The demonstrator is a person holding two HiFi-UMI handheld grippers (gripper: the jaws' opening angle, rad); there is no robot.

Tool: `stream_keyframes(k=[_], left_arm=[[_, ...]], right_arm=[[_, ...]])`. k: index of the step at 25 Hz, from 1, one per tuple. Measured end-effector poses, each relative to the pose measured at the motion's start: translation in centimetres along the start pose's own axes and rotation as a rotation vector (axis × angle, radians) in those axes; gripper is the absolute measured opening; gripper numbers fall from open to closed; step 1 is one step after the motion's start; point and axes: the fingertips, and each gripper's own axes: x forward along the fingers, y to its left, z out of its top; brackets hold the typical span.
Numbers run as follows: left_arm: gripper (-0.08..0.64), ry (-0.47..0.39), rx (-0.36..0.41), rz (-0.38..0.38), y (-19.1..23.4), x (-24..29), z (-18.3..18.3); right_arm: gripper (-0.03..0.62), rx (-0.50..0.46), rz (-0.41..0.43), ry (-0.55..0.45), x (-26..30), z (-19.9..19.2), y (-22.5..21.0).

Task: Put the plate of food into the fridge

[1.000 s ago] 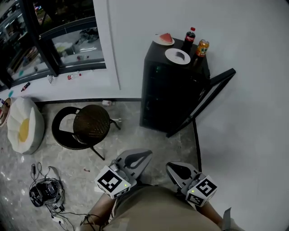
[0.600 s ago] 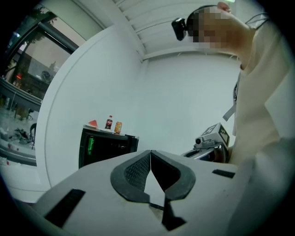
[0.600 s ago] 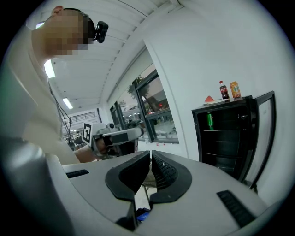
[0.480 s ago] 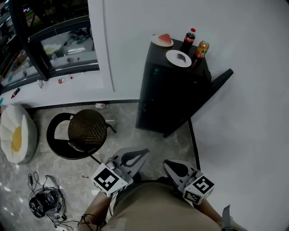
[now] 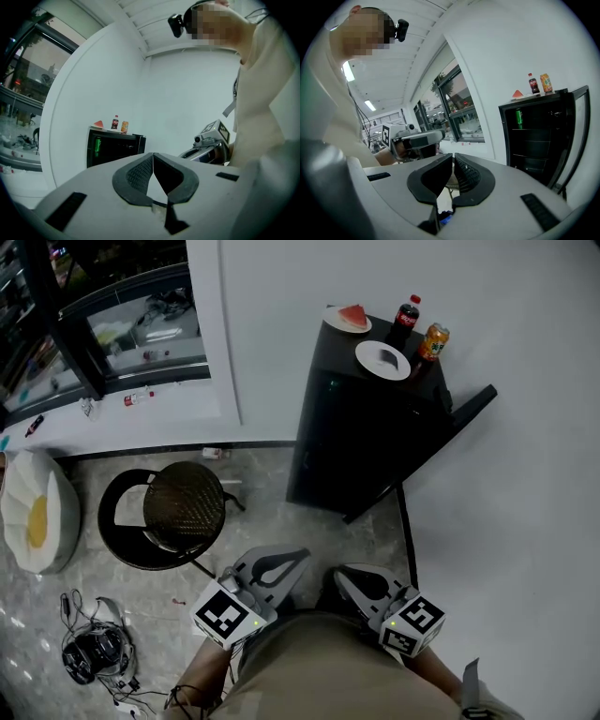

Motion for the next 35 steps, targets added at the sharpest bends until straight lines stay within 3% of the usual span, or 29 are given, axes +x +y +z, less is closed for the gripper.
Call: stream_keyframes(k=[11, 21, 29, 35], left_arm=[[0.011, 0.055, 0.002, 0.034, 1.5, 6.1, 0.4], [0.011, 0.119, 0.067, 0.092, 2.9, 12.9, 1.6], [0.011, 0.169, 0.161, 0.159, 3.9, 19.0, 1.9], [0.011, 0.215, 0.338, 0.234, 6.8, 23.0, 3.6]], right_arm=[[0.028, 0.07, 0.037, 0.0, -0.3, 1.9, -6.8], [0.028, 0.109, 0.087, -0.019, -1.8, 4.2, -13.6], [0.028, 0.122, 0.103, -0.044, -4.1, 5.2, -19.1], [0.028, 0.152, 0.131, -0.046, -5.8, 5.3, -22.3]])
